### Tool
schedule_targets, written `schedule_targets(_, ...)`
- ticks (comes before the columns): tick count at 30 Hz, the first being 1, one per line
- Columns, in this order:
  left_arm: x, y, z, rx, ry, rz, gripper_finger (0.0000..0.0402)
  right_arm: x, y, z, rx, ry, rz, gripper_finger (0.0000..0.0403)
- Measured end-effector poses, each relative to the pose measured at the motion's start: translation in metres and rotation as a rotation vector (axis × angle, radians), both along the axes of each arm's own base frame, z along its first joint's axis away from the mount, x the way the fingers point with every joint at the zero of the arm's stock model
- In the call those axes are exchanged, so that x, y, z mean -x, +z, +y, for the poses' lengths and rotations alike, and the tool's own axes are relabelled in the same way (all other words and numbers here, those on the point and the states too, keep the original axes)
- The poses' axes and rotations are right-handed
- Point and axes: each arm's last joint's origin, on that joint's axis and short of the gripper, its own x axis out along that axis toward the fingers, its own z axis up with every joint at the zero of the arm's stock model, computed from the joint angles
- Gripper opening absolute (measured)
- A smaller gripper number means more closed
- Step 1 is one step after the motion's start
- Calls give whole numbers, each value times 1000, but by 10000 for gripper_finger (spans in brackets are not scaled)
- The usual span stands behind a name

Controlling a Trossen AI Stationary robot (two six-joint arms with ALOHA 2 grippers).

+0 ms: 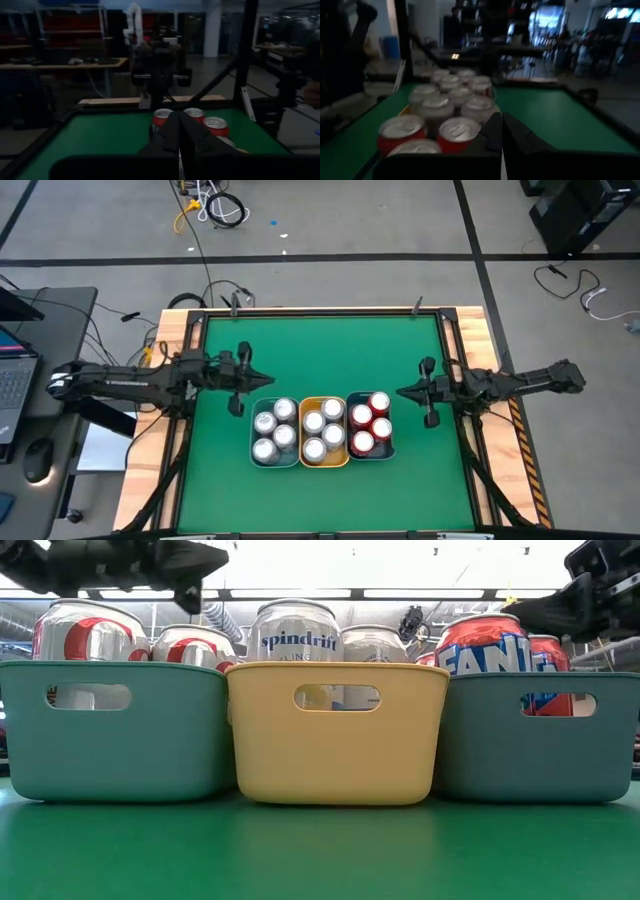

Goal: Sort soda cans
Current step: Return to Home Position

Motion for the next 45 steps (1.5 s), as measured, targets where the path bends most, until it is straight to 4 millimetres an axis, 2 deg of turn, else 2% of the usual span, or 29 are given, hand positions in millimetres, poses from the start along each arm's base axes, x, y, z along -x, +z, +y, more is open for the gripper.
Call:
schedule_targets(8, 19, -12, 3, 9, 60, 41, 1, -1, -13, -4, 1, -26, 0, 0)
schedule_targets(14, 35, -21, 10, 36, 118, 96, 1, 4, -23, -10, 19, -88, 100, 0)
schedule_targets(18, 52, -38, 12, 33, 149, 38, 1, 9, -18, -14, 32, -54, 38, 0)
schedule_targets(21, 63, -55, 13, 48, 164, -27, 1, 13, -15, -20, 59, -90, -5, 0)
schedule_targets(26, 73, -79, 15, 71, 133, -50, 1, 14, -13, -30, 61, -126, -22, 0)
schedule_targets(31, 79, -84, 20, 63, 183, -7, 1, 14, -15, -39, 34, -144, 1, 0)
schedule_targets(39, 80, -82, 22, 18, 228, -28, 1, 11, -26, -52, -59, -237, 123, 0)
schedule_targets(45, 80, -84, 22, 34, 220, -9, 1, 6, -34, -52, -116, -152, 193, 0)
